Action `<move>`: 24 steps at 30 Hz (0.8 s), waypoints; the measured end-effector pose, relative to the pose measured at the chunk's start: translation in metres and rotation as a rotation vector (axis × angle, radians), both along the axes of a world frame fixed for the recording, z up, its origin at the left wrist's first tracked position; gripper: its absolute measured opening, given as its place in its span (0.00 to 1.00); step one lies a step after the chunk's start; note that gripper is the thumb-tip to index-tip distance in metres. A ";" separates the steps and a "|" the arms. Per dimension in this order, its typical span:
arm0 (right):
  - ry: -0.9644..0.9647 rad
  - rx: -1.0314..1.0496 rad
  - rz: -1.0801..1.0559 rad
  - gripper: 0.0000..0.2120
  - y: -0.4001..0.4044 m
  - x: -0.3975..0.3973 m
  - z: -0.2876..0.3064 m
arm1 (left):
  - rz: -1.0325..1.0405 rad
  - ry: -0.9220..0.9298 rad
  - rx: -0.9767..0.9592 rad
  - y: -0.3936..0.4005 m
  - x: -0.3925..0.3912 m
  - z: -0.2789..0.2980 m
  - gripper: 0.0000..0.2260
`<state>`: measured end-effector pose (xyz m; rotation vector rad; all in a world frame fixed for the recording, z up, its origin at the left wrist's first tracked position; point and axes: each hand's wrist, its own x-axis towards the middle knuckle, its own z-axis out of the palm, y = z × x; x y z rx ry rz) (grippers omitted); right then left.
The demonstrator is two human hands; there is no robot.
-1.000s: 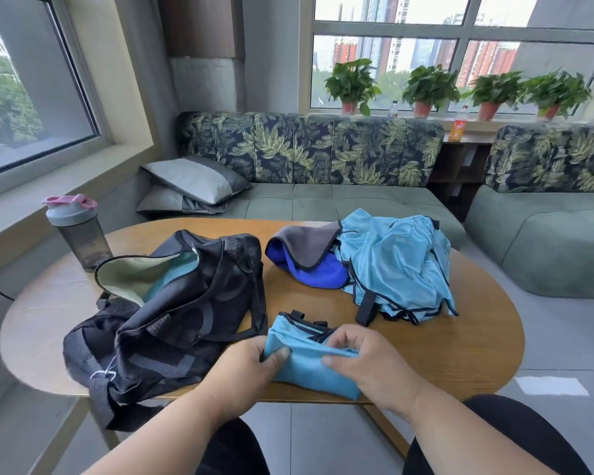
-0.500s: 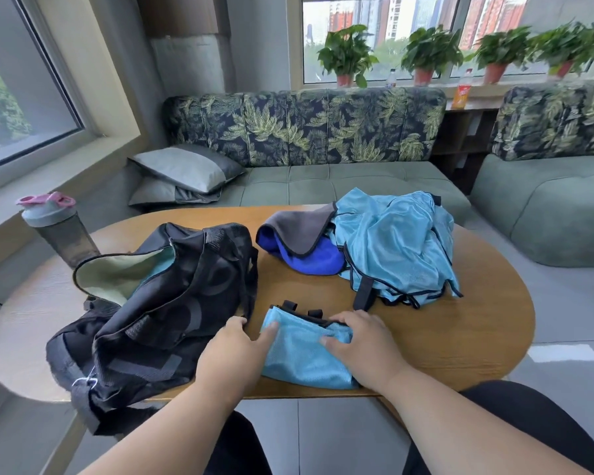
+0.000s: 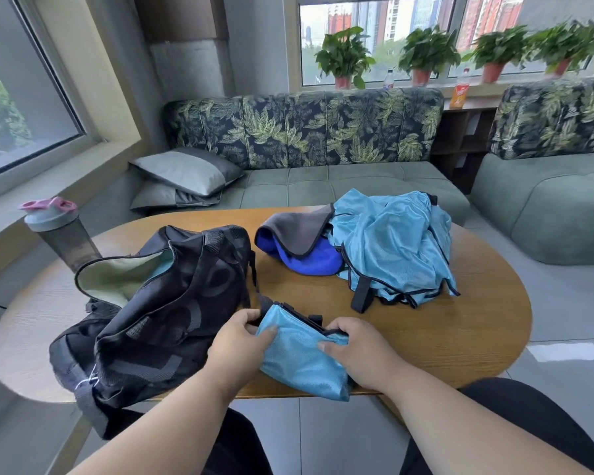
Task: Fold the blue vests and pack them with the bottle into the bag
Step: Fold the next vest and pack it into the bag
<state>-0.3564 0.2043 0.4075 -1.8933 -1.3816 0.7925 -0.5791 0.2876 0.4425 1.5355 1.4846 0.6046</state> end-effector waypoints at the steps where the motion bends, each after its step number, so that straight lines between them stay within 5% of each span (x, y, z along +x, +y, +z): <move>1: 0.015 0.003 0.007 0.12 -0.001 -0.001 0.000 | 0.002 -0.045 0.013 -0.001 -0.001 0.002 0.22; 6: 0.089 -0.034 0.055 0.07 -0.005 -0.006 0.007 | 0.098 -0.063 0.050 -0.006 -0.009 0.005 0.31; 10: 0.126 -0.027 0.048 0.06 -0.006 -0.009 0.006 | 0.085 0.076 -0.069 -0.011 -0.014 0.011 0.26; 19: 0.190 -0.020 0.063 0.04 -0.011 -0.011 0.012 | -0.127 -0.353 -0.359 -0.002 -0.009 0.007 0.11; 24: 0.278 -0.030 0.076 0.24 -0.013 -0.011 0.015 | -0.137 -0.502 -0.386 -0.005 -0.010 0.017 0.09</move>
